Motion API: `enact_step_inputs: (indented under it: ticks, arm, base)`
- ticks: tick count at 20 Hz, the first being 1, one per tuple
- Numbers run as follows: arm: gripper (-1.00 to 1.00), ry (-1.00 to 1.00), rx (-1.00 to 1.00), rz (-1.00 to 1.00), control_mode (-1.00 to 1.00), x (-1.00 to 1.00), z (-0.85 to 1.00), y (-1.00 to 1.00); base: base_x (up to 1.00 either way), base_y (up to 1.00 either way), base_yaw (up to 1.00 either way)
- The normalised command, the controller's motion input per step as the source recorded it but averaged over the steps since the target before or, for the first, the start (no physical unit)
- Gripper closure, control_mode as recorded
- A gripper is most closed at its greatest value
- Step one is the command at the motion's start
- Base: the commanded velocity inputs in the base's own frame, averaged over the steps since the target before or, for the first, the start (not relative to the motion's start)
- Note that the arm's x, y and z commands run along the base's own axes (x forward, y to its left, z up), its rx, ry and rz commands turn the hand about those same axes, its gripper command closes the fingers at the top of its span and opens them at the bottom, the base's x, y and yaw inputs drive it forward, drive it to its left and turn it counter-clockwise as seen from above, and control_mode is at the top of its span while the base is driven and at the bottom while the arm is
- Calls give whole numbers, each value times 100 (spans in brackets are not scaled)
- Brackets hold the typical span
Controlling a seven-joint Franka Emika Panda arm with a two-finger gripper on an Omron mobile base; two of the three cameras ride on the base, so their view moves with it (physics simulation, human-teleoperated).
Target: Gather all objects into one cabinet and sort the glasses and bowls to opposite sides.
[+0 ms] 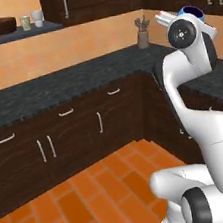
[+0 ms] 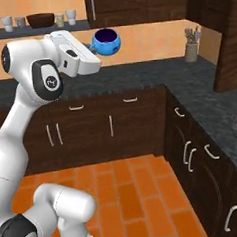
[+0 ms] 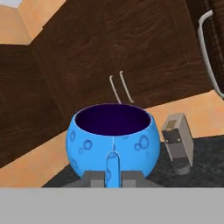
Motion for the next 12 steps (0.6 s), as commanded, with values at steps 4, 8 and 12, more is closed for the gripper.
enact_step_inputs:
  ticks: [4, 8, 12]
  arm:
    - [100, 0, 0, 0, 100, 0, 0, 0]
    - [100, 0, 0, 0, 100, 0, 0, 0]
    - [100, 0, 0, 0, 100, 0, 0, 0]
  base:
    - [10, 2, 58]
    - [38, 0, 49]
    - [57, 0, 43]
